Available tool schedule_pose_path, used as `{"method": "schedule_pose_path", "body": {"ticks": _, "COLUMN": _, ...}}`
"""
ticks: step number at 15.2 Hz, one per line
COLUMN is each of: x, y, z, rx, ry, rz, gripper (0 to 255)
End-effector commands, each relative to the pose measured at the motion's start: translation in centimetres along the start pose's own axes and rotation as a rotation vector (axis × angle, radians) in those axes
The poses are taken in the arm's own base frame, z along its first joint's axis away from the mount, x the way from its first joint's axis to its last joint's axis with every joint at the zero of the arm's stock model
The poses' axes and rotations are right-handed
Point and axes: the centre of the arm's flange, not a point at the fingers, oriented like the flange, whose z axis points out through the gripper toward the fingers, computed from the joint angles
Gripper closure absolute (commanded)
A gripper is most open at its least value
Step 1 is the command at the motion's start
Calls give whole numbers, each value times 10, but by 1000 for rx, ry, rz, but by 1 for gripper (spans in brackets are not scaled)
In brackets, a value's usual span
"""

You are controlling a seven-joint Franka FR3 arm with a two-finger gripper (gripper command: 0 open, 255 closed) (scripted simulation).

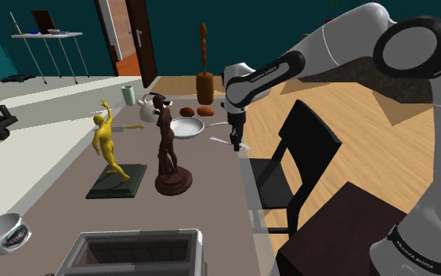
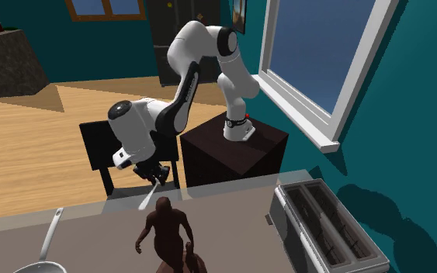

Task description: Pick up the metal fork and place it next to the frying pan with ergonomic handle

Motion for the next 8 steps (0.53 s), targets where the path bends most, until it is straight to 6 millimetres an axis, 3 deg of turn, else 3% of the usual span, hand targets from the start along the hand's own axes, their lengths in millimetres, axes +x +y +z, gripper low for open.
{"method": "schedule_pose_path", "body": {"ticks": 1, "x": 7, "y": 27, "z": -5, "rx": 0, "ry": 0, "rz": -1, "gripper": 255}}
{"method": "schedule_pose_path", "body": {"ticks": 8, "x": 35, "y": 114, "z": -17, "rx": 0, "ry": 0, "rz": -1, "gripper": 255}}
